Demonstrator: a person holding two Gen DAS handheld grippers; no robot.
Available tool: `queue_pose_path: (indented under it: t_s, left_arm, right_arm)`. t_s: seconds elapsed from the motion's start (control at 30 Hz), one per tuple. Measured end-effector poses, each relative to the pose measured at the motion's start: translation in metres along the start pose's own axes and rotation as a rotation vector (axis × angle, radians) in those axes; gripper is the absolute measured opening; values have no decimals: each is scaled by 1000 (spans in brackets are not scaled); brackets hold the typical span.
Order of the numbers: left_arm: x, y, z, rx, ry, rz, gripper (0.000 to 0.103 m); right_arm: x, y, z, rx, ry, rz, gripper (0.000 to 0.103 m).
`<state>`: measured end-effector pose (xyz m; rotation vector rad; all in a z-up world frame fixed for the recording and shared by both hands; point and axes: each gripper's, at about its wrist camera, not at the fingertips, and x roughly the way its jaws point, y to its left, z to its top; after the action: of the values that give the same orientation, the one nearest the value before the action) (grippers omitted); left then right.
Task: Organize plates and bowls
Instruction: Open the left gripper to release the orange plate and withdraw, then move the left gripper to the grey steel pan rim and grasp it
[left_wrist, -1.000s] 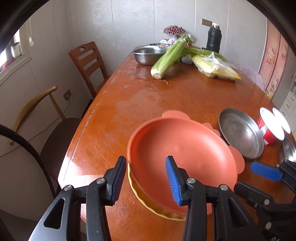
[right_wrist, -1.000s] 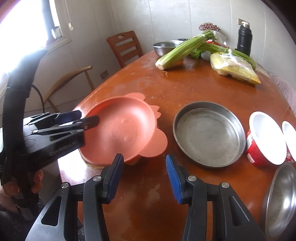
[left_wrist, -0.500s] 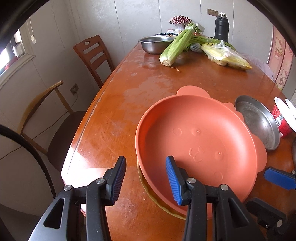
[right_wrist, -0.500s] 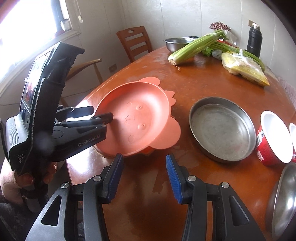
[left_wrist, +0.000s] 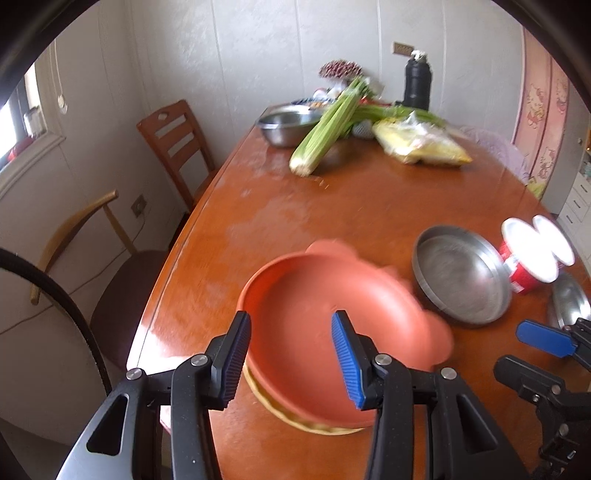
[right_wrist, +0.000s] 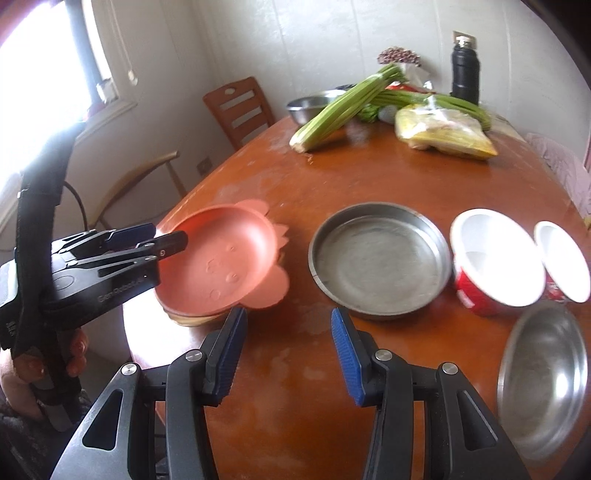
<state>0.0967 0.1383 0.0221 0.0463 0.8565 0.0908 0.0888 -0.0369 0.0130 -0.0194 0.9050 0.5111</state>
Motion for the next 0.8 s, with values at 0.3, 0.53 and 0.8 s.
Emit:
queue_pose_path:
  t_s: [0.3,0.53,0.8]
  left_arm:
    - [-26,-39,24,49,-65,-77,54]
    - [-32,-71,38,105,-87,-119,56]
    - [-21,-98,49,159,-61,-175,57]
  right_arm:
    - [-39,-34,0,71,-74,-26,49]
    - [-55,-54,-2,108,-98,-39,51]
    - [-56,-69,-2,141,-93,-61,53]
